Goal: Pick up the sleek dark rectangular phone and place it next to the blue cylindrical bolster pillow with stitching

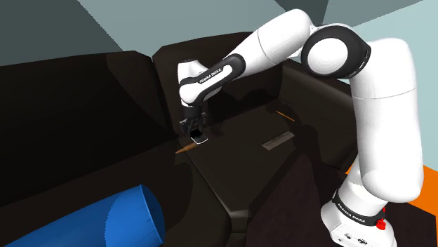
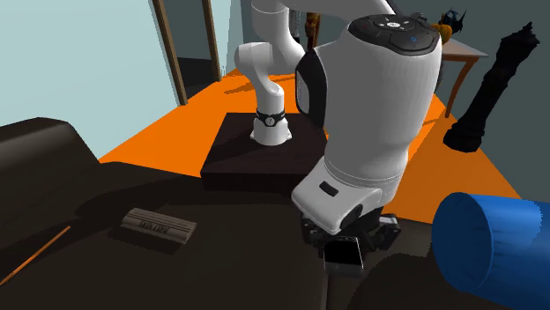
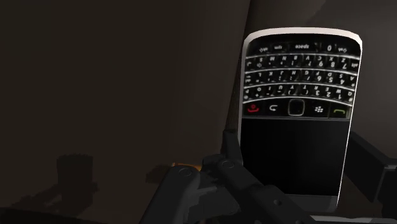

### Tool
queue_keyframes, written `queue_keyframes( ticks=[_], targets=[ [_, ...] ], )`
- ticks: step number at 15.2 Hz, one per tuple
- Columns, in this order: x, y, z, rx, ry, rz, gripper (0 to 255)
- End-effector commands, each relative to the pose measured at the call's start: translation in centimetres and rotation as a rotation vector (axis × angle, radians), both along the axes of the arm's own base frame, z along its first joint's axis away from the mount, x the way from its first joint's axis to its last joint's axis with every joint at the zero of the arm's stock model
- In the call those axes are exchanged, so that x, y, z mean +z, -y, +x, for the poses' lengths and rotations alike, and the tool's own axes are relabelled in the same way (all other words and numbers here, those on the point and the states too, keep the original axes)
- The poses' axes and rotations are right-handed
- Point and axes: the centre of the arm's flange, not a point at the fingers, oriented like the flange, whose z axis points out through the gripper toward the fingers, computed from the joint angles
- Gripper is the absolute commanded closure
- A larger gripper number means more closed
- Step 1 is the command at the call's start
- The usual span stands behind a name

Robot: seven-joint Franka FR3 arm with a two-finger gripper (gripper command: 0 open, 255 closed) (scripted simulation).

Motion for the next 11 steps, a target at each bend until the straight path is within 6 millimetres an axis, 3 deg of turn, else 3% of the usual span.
queue_keyframes(
  ticks=[1, 11],
  targets=[
    [1.0, 0.1, 0.0, 0.0, 0.0, 0.0, 255],
    [6.3, 0.1, 0.0, 0.0, 0.0, 0.0, 255]
  ],
)
